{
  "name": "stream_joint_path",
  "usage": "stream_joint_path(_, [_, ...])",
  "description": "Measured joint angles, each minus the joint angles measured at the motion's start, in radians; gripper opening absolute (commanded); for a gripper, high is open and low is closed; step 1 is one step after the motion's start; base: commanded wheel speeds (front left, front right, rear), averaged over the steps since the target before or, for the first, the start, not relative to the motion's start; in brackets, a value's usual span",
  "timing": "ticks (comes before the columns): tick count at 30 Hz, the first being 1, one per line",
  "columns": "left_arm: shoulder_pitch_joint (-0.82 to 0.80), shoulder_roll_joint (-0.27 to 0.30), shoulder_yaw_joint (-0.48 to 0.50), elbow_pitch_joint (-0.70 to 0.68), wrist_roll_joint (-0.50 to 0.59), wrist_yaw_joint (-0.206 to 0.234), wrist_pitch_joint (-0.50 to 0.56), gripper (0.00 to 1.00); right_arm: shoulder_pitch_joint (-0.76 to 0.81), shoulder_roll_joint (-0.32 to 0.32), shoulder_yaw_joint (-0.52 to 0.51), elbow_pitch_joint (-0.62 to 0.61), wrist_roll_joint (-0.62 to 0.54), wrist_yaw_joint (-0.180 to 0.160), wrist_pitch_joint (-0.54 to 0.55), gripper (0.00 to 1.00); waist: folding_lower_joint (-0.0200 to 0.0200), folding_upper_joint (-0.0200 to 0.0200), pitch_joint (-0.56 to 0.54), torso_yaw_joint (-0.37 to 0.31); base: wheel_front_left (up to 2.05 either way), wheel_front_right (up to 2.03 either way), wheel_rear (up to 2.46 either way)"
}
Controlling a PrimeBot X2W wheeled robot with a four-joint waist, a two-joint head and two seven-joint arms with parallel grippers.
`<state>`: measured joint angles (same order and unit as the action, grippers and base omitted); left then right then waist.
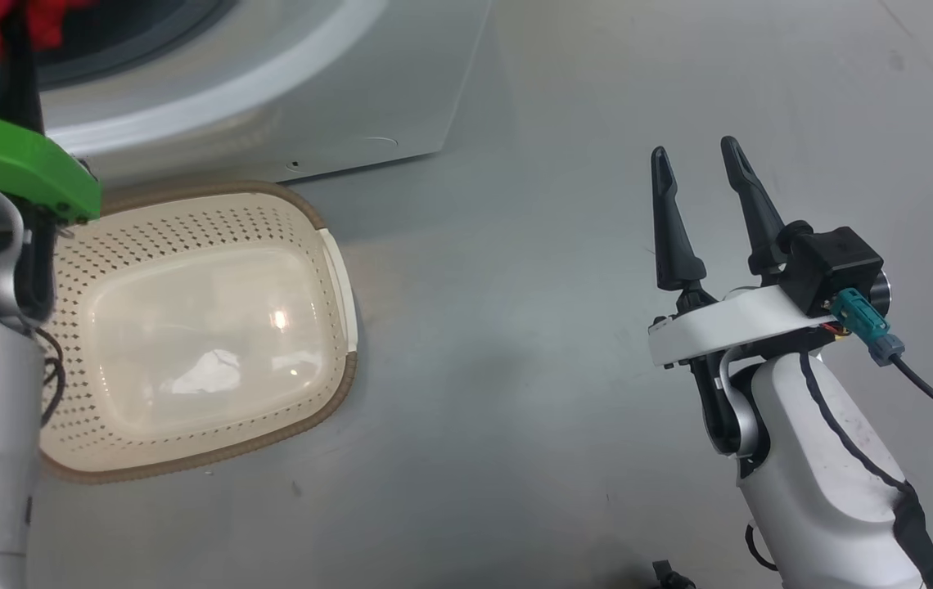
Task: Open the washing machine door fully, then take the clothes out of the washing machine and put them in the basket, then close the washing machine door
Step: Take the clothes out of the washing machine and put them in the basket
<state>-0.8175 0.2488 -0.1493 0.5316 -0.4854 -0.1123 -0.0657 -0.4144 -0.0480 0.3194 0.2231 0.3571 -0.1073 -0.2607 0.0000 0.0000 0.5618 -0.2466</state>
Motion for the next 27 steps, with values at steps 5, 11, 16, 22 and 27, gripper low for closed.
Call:
stream_joint_path(5, [0.076, -0.02, -0.003, -0.042, 0.001, 0.0, -0.075, 0.0, 0.023, -0.001, -0.019, 0.014, -0.008, 0.002, 0.0, 1.0, 0.0, 0.0, -0.039, 0.03, 0.0, 0.0, 0.0])
stream_joint_path(11, [0.165, -0.043, -0.012, -0.097, 0.016, 0.013, -0.151, 0.0, 0.055, -0.001, -0.039, 0.03, -0.017, 0.01, 0.0, 1.0, 0.0, 0.0, -0.091, 0.062, 0.0, 0.0, 0.0])
stream_joint_path(16, [0.217, -0.047, -0.018, -0.153, 0.041, 0.034, -0.166, 0.0, 0.083, -0.001, -0.053, 0.047, -0.035, 0.018, 0.0, 1.0, 0.0, 0.0, -0.139, 0.086, 0.0, 0.0, 0.0])
stream_joint_path(22, [0.278, -0.053, -0.018, -0.227, 0.055, 0.055, -0.175, 0.0, 0.119, -0.001, -0.06, 0.067, -0.043, 0.027, 0.0, 1.0, 0.0, 0.0, -0.202, 0.109, 0.0, 0.0, 0.0])
stream_joint_path(27, [0.334, -0.055, -0.016, -0.286, 0.078, 0.077, -0.182, 0.0, 0.156, -0.001, -0.069, 0.081, -0.044, 0.035, 0.0, 1.0, 0.0, 0.0, -0.257, 0.122, 0.0, 0.0, 0.0])
